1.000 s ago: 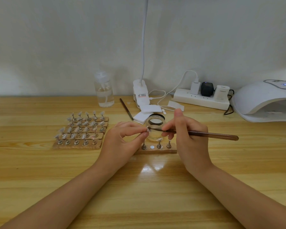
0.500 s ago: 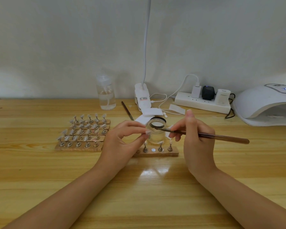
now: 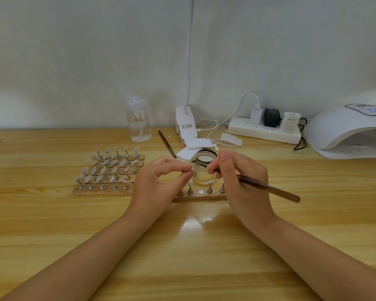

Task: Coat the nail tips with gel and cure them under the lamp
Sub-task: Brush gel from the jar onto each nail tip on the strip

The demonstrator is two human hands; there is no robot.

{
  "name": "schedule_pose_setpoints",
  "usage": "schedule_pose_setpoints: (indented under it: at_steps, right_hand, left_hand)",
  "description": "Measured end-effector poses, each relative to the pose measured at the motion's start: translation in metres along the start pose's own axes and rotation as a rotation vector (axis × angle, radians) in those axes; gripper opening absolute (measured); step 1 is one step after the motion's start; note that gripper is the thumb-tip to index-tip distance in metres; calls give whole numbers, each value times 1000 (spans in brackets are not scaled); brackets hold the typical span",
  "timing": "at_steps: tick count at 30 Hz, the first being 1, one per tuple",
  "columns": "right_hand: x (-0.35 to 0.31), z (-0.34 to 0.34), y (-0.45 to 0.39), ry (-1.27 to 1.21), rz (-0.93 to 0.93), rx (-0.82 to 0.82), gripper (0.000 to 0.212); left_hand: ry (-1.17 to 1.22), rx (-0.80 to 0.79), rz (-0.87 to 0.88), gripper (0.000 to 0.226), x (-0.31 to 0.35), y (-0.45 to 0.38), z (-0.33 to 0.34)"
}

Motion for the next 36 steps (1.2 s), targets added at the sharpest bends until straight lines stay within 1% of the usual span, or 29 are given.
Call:
schedule_pose_setpoints:
  at_steps: [3,7,10,13,17,26,29,33,36]
  right_hand:
    - [1,1,1,-3,7,-8,36]
    - [0,1,3,-92,-3,-29,40]
    - [0,0,4,-126,20,-9,39]
    - [-1,0,3,-84,11,11,37]
    - [-1,4,3,-19,4,-2,34]
    - [1,6,4,-27,10,-17,33]
    - [1,4,6,-77,22,-23,36]
    - [1,1,6,-144,38,22,38]
    - [3,2,3,-97,46,25,35]
  left_hand:
    - [-11,7,-16,24,-1,0,-1]
    - [-20,20,-35,25,-2,-1,-2]
    - [-21,26,-42,28,-1,-1,-3]
    - [-22,20,-50,28,1,0,-3]
    - [-12,20,-46,25,4,1,-2]
    - [-23,31,-57,26,4,0,-2]
    - [-32,20,-53,26,1,0,-1]
    - [-28,20,-51,28,-2,-2,-1]
    - [-31,12,-44,26,-3,-2,-1]
Point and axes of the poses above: each hand's wrist, its own y-axis away from the middle knuckle, its own z-axis out of the palm, x = y × z, the point moved 5 cm from there along -y, towards the middle knuckle
